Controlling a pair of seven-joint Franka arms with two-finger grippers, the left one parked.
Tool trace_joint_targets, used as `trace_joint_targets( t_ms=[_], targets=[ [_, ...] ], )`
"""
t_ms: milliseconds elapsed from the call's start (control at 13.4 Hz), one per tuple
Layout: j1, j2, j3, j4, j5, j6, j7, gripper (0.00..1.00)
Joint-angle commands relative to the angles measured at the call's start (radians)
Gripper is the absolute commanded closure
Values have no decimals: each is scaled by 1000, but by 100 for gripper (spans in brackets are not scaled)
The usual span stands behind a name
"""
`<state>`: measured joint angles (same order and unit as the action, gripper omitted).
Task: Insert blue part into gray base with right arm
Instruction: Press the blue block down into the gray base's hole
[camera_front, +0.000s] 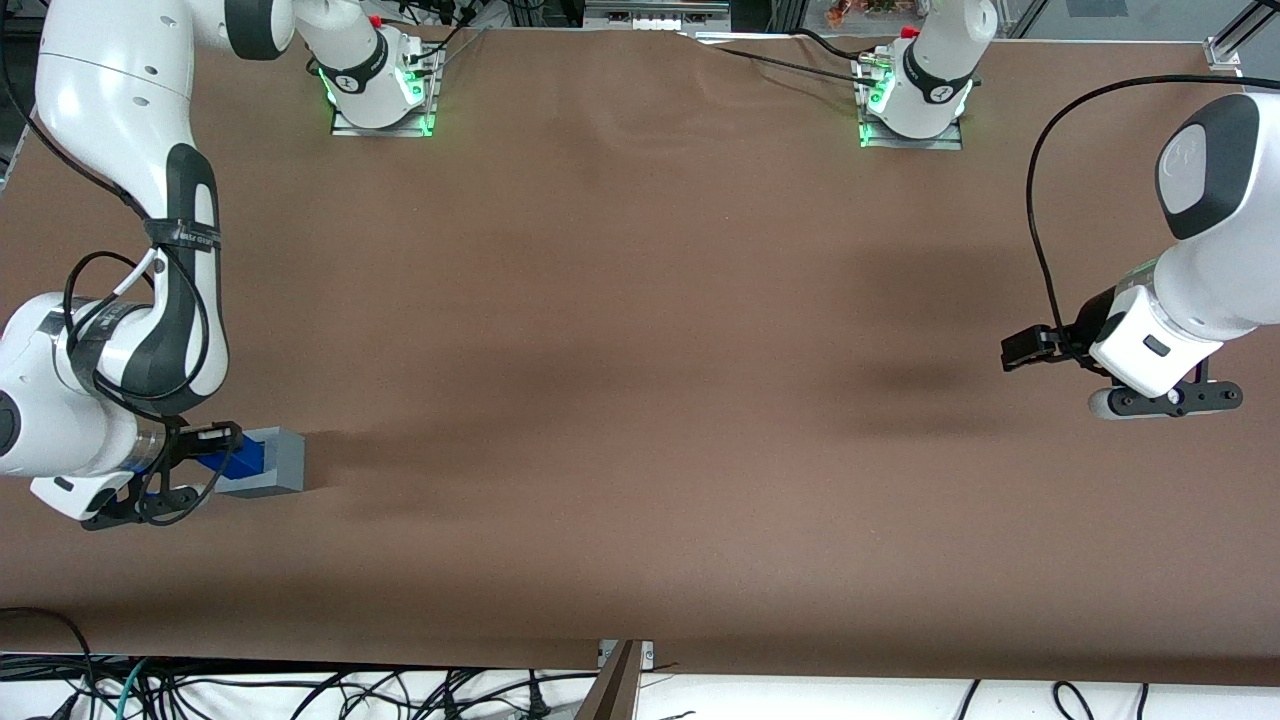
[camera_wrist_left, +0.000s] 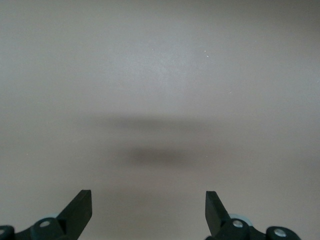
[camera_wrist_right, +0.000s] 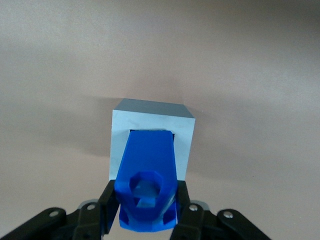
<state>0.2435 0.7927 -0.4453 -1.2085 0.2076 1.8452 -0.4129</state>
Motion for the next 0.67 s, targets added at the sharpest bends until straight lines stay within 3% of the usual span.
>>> trace_joint_targets(
  t_ms=[0, 599],
  targets=[
    [-13, 22, 7, 40, 16, -7, 0, 83],
    [-15, 31, 7, 52, 30, -15, 63, 84]
  ],
)
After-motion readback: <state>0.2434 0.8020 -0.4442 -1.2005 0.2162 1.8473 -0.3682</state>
